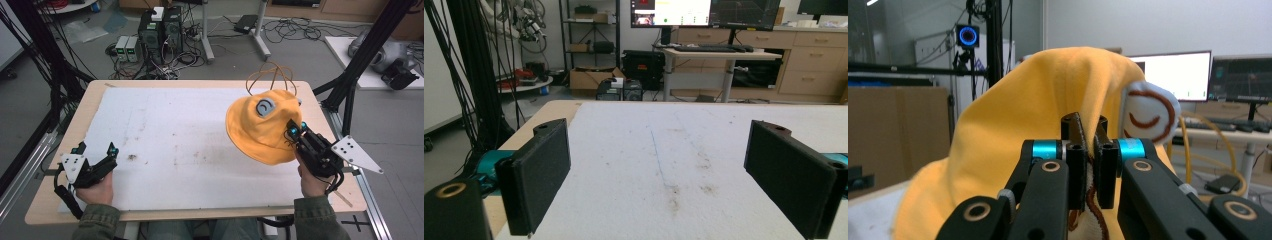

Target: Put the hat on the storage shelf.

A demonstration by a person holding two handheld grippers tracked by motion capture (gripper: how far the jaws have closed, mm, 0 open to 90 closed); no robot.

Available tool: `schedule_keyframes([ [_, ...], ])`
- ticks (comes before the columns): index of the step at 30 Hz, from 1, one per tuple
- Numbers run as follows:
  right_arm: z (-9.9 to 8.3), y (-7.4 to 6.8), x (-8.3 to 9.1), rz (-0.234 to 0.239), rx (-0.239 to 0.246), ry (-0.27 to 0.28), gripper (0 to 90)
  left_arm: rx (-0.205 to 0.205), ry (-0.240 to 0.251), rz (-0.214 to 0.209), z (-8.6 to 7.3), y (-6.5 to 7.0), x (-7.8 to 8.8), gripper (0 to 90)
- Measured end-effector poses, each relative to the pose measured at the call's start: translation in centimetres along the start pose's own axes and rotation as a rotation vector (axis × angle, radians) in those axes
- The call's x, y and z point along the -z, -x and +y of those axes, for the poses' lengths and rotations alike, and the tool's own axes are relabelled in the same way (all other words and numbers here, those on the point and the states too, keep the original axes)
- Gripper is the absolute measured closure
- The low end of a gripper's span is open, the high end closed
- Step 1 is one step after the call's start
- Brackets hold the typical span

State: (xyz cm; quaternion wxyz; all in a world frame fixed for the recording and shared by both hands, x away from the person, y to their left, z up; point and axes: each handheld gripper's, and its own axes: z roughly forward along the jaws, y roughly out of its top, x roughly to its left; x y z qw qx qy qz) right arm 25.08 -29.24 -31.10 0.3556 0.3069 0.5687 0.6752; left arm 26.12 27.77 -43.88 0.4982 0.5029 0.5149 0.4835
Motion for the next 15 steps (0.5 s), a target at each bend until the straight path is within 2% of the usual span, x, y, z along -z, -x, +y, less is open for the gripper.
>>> schedule_keyframes([
  [3, 0.5, 0.0, -0.2, -0.008, -0.002, 0.018, 88.0, 0.000, 0.001, -0.001, 0.0, 0.0, 0.0, 11.6],
  [4, 1.2, 0.3, -0.6, -0.034, 0.007, 0.031, 88.0, 0.002, 0.001, -0.002, 0.0, 0.0, 0.0, 11.6],
  [7, 1.8, 0.7, -1.0, -0.046, 0.002, 0.046, 88.0, 0.003, 0.004, -0.002, 0.0, 0.0, -0.1, 11.6],
  [8, 2.5, 1.2, -1.5, -0.048, 0.000, 0.059, 88.0, 0.004, 0.001, -0.002, 0.0, 0.0, -0.1, 11.7],
  [13, 3.7, 1.9, -2.6, -0.085, 0.014, 0.083, 87.9, 0.010, -0.002, 0.000, -0.1, -0.1, -0.2, 11.6],
  [15, 4.3, 2.3, -3.4, -0.112, 0.040, 0.109, 87.9, 0.010, -0.004, 0.006, -0.1, -0.3, -0.2, 11.6],
])
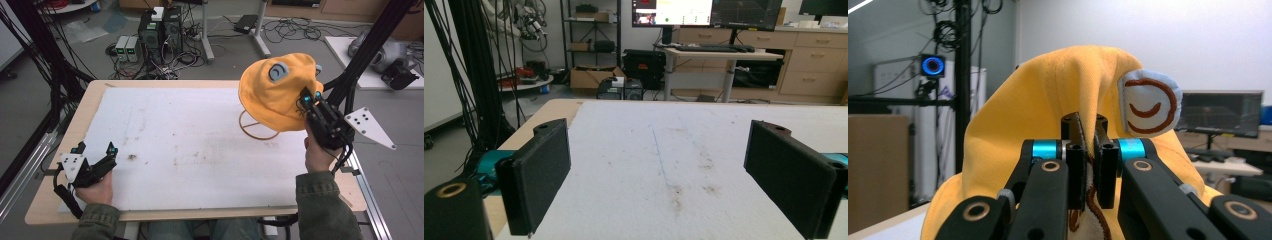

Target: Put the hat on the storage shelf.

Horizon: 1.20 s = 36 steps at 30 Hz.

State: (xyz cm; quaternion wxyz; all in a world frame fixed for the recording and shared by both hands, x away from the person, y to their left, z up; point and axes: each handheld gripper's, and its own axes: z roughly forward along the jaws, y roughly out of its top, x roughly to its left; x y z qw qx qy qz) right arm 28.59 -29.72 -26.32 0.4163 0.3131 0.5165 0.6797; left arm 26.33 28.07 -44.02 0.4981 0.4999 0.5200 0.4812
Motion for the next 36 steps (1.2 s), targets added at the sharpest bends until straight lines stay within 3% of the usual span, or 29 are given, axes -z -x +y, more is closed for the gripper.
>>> schedule_keyframes([
  [7, 1.5, 1.2, -2.8, -0.037, -0.005, 0.011, 87.9, 0.001, 0.000, 0.000, 0.0, 0.0, -0.1, 11.6],
  [15, 2.2, 2.5, -5.7, -0.082, -0.015, -0.029, 87.8, 0.006, 0.000, 0.000, -0.1, -0.1, -0.2, 11.7],
  [23, 0.0, 3.3, -8.4, -0.107, -0.018, -0.138, 87.7, 0.007, -0.001, -0.003, -0.1, -0.1, -0.3, 11.7],
  [36, -4.0, 4.0, -9.2, -0.153, -0.025, -0.232, 87.7, 0.009, -0.007, -0.010, -0.1, 0.0, -0.3, 11.8],
])
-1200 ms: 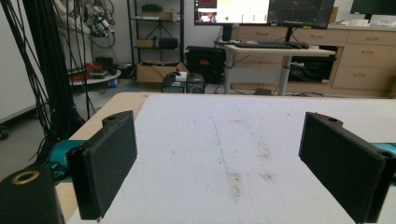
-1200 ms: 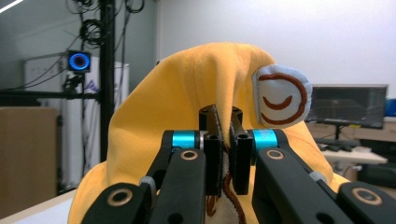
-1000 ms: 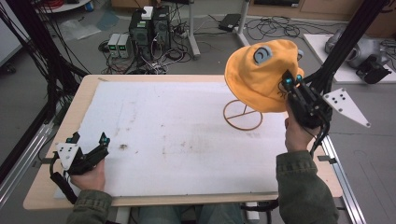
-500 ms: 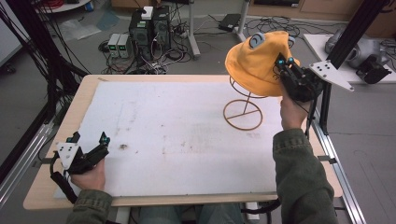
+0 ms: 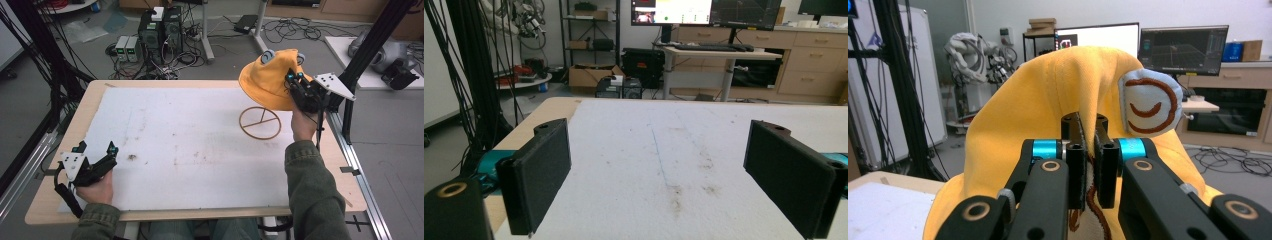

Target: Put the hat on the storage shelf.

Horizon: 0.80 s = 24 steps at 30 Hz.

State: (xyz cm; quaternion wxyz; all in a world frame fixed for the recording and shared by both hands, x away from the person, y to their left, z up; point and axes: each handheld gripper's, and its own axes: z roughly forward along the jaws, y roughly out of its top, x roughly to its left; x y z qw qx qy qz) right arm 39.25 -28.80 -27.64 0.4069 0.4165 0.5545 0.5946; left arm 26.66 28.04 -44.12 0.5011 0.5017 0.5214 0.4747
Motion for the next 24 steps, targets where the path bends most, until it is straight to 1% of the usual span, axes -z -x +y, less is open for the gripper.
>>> schedule_keyframes([
  [4, -0.43, 0.09, -0.25, -0.008, -0.001, -0.016, 87.7, -0.007, 0.001, 0.000, 0.01, 0.01, 0.03, 11.9],
  [8, -0.41, 0.22, -0.23, -0.014, -0.001, -0.012, 87.7, -0.003, 0.004, 0.003, 0.00, 0.01, -0.01, 11.9],
  [11, -0.52, 0.40, -0.34, -0.011, -0.008, -0.022, 87.6, -0.001, 0.002, 0.003, 0.00, -0.03, -0.04, 11.9],
  [14, -0.53, 0.29, -0.43, -0.007, -0.010, -0.016, 87.6, -0.003, 0.001, 0.004, 0.01, -0.04, -0.03, 11.9],
  [18, -0.60, 0.10, -0.60, -0.003, -0.002, -0.022, 87.2, -0.002, 0.002, 0.003, 0.01, -0.02, -0.04, 11.9],
  [19, -0.64, 0.18, -0.72, 0.002, -0.004, -0.021, 75.0, -0.004, 0.003, 0.003, 0.01, -0.05, -0.04, 11.9],
  [20, -0.64, 0.18, -0.72, 0.002, -0.004, -0.021, 75.0, -0.004, 0.003, 0.003, 0.01, -0.05, -0.04, 11.9],
  [21, -0.63, 0.34, -0.77, 0.004, -0.011, -0.012, 57.2, -0.003, 0.003, 0.004, 0.01, -0.04, -0.03, 11.9],
  [22, -0.58, 0.42, -0.71, 0.009, -0.014, -0.007, 52.1, -0.002, 0.003, 0.004, 0.01, -0.03, -0.03, 11.9],
  [23, -0.52, 0.50, -0.61, 0.006, -0.004, -0.001, 42.1, -0.001, 0.003, 0.004, 0.01, -0.03, -0.03, 11.9],
  [24, -0.52, 0.50, -0.61, 0.006, -0.004, -0.001, 42.1, -0.001, 0.003, 0.004, 0.01, -0.03, -0.03, 12.2],
])
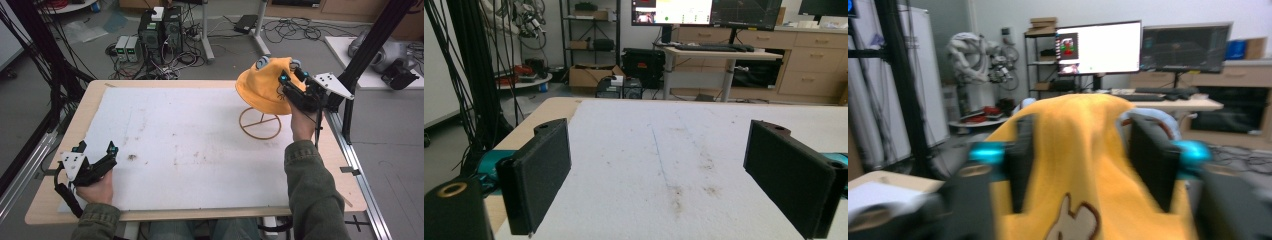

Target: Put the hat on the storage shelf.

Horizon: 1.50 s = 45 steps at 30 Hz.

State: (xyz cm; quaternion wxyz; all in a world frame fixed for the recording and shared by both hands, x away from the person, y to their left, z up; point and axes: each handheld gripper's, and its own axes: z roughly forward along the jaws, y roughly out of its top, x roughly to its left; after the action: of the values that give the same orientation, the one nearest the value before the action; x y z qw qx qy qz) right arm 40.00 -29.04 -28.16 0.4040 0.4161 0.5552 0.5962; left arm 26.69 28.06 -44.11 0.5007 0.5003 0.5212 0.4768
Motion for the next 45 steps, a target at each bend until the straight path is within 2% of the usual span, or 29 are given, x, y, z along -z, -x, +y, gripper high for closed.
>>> schedule_keyframes([
  [1, 0.1, 0.1, 0.3, -0.024, 0.000, 0.003, 29.9, 0.001, 0.000, 0.000, 0.0, 0.0, 0.0, 12.6],
  [2, 0.2, 0.1, 0.5, -0.032, -0.011, 0.001, 25.2, 0.000, 0.001, -0.001, 0.0, 0.0, 0.0, 13.0],
  [3, 0.2, 0.1, 0.5, -0.032, -0.011, 0.001, 25.2, 0.000, 0.001, -0.001, 0.0, 0.1, 0.0, 13.0],
  [5, 0.5, 0.2, 1.1, -0.065, -0.005, 0.007, 14.1, -0.002, 0.001, -0.003, 0.0, 0.1, 0.0, 13.0],
  [8, 0.6, 0.2, 1.5, -0.080, 0.006, 0.003, 12.3, 0.000, 0.005, -0.005, 0.0, 0.2, -0.1, 13.0],
  [10, 0.9, 0.0, 2.1, -0.087, 0.036, 0.004, 11.4, 0.000, 0.006, -0.003, 0.0, 0.2, -0.1, 12.6],
  [12, 0.9, -0.2, 2.4, -0.085, 0.041, 0.004, 11.4, 0.000, 0.007, -0.001, 0.0, 0.3, -0.2, 12.6],
  [13, 1.0, -0.4, 3.0, -0.093, 0.065, 0.020, 11.4, -0.002, 0.009, 0.002, 0.1, 0.3, -0.2, 12.6],
  [14, 1.0, -0.4, 3.0, -0.093, 0.065, 0.020, 11.4, -0.002, 0.009, 0.002, 0.1, 0.3, -0.2, 12.6],
  [15, 0.7, -0.9, 3.9, -0.099, 0.068, 0.022, 11.4, 0.001, 0.011, 0.001, 0.1, 0.3, -0.2, 12.6],
  [18, 0.2, -1.2, 4.7, -0.101, 0.068, 0.027, 11.4, 0.004, 0.012, 0.004, 0.1, 0.3, -0.1, 12.4],
  [19, -0.8, -1.5, 6.0, -0.107, 0.067, 0.027, 11.4, 0.006, 0.015, 0.006, 0.1, 0.3, -0.1, 12.2],
  [22, -1.8, -1.8, 7.0, -0.112, 0.078, 0.021, 11.4, 0.005, 0.016, 0.007, 0.1, 0.3, 0.0, 12.1],
  [23, -2.9, -2.1, 8.2, -0.117, 0.071, 0.009, 11.4, 0.008, 0.016, 0.006, 0.1, 0.3, 0.0, 12.0],
  [27, -5.4, -2.5, 10.2, -0.116, 0.043, -0.024, 11.5, 0.003, 0.018, 0.008, 0.2, 0.4, 0.0, 12.0],
  [28, -5.4, -2.5, 10.2, -0.116, 0.043, -0.024, 11.5, 0.002, 0.018, 0.007, 0.2, 0.5, 0.0, 12.0],
  [29, -6.8, -2.9, 10.8, -0.121, 0.044, -0.042, 11.4, 0.001, 0.017, 0.006, 0.2, 0.5, 0.0, 12.0],
  [30, -6.8, -2.9, 10.8, -0.121, 0.044, -0.042, 11.4, 0.001, 0.019, 0.005, 0.2, 0.5, 0.0, 12.0],
  [31, -8.2, -3.1, 11.1, -0.121, 0.045, -0.062, 11.5, 0.003, 0.020, 0.004, 0.2, 0.6, 0.0, 12.0],
  [37, -12.2, -3.0, 11.5, -0.143, 0.025, -0.102, 11.5, -0.004, 0.019, 0.004, 0.2, 0.6, 0.0, 12.0],
  [38, -12.7, -2.9, 11.5, -0.144, 0.037, -0.100, 11.5, -0.005, 0.018, 0.003, 0.2, 0.6, 0.0, 12.0],
  [40, -13.2, -2.9, 11.6, -0.151, 0.035, -0.099, 11.5, -0.007, 0.019, 0.004, 0.2, 0.6, 0.0, 12.0],
  [42, -14.3, -2.5, 11.8, -0.160, 0.005, -0.109, 11.5, -0.009, 0.018, 0.004, 0.2, 0.6, 0.0, 12.0],
  [45, -14.4, -2.4, 11.8, -0.161, -0.002, -0.115, 11.5, -0.014, 0.016, 0.002, 0.1, 0.6, 0.0, 12.0],
])
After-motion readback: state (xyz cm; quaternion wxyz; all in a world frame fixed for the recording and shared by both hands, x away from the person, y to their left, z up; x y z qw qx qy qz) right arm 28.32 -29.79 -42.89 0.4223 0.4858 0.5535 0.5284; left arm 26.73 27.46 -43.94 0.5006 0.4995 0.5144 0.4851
